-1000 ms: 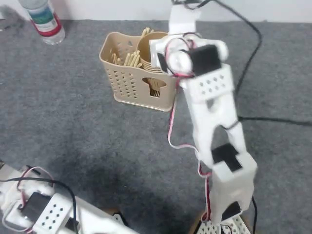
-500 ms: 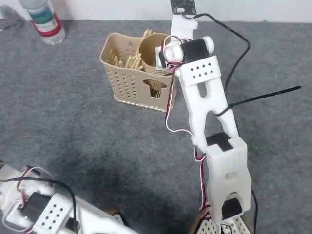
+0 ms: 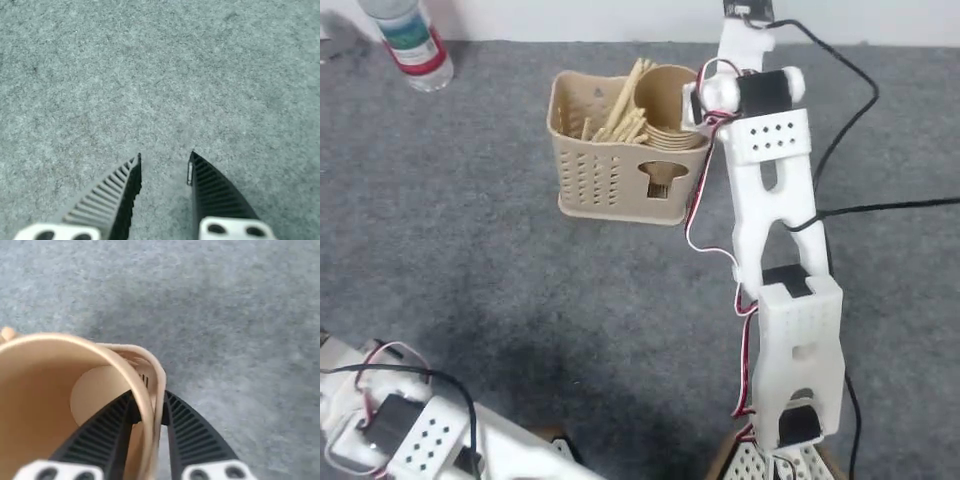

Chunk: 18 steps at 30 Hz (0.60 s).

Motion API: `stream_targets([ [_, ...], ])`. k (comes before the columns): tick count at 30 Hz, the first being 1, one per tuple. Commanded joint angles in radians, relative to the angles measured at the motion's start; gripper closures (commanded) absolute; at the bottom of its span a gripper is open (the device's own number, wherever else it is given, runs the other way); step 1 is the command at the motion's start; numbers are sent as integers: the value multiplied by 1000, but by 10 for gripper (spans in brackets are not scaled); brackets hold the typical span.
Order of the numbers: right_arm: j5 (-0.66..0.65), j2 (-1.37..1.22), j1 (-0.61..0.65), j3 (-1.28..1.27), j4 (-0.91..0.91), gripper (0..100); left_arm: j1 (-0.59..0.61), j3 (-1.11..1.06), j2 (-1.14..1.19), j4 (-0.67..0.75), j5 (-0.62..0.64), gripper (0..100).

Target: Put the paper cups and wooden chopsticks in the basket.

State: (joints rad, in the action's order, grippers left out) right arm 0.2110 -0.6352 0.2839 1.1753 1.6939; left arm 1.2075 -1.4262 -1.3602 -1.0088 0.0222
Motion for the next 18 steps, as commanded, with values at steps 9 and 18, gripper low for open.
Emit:
stream_targets([
  [9, -97, 64, -58, 160, 101, 991, 0, 5, -12, 0, 11, 848],
  [18, -92, 137, -61, -29, 101, 991, 0, 5, -12, 0, 11, 848],
])
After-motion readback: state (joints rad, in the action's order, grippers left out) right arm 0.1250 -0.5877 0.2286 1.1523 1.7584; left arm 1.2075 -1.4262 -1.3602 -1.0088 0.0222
